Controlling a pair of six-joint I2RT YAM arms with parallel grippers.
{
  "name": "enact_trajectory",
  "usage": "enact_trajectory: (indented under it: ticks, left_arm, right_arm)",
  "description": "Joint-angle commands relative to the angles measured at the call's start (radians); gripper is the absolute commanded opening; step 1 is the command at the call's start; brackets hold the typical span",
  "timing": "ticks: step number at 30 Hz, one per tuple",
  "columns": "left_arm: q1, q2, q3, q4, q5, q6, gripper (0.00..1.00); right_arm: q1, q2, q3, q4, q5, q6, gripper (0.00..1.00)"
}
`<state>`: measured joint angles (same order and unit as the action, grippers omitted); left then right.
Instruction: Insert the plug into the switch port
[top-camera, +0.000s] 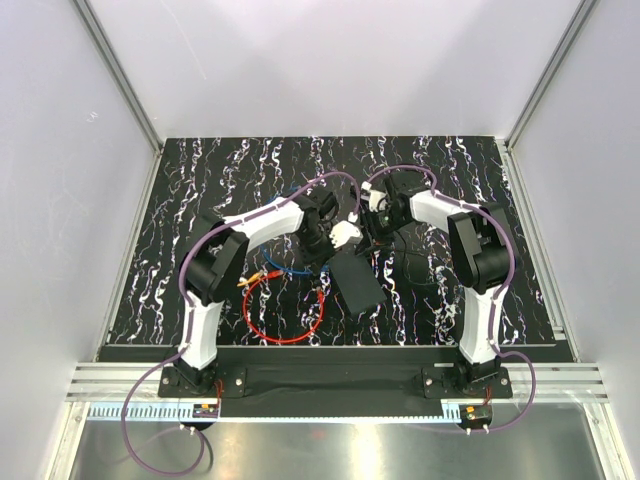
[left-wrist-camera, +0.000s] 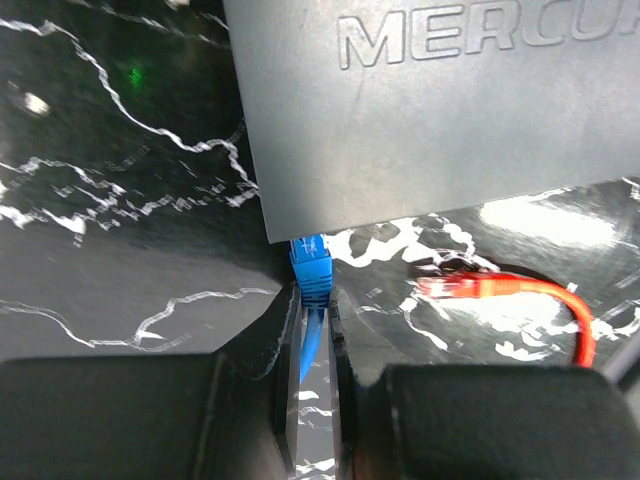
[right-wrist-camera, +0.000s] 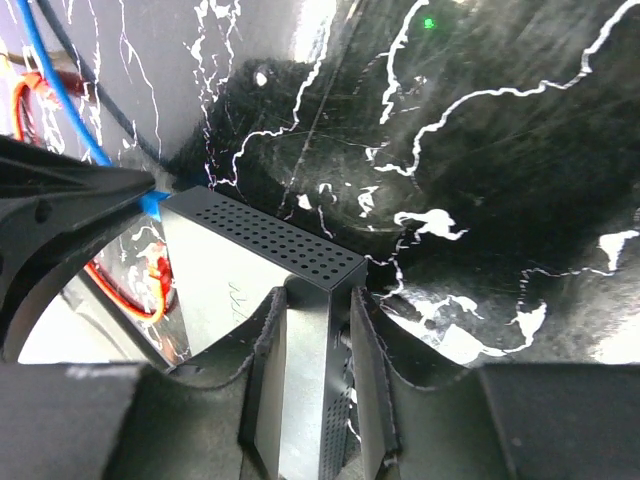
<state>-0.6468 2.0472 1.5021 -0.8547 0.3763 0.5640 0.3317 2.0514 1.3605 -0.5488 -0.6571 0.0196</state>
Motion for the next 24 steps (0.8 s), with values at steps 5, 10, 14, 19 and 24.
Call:
enact_trajectory:
  ticks: [5, 10, 14, 19, 24]
  left_arm:
    - [-0.039, -0.002, 0.13, 0.065, 0.082, -0.053, 0.0]
    - [-0.043, 0.034, 0.107, 0.126, 0.095, -0.076, 0.0]
    - [-0.043, 0.044, 0.087, 0.222, 0.09, -0.121, 0.0]
    - [-0.043, -0.004, 0.139, 0.235, 0.099, -0.151, 0.0]
    - [-0.042, -0.025, 0.164, 0.236, 0.107, -0.159, 0.0]
  right_arm:
    - [0.093, 0.012, -0.024, -0.016, 0.09, -0.015, 0.34]
    - [0.096, 0.036, -0.026, -0.008, 0.042, 0.005, 0.32]
    - [0.102, 0.046, -0.038, 0.009, 0.014, 0.019, 0.31]
    - [0.118, 0.027, -0.038, 0.007, 0.053, 0.005, 0.29]
    - [0.127, 0.033, -0.041, 0.01, 0.073, -0.001, 0.29]
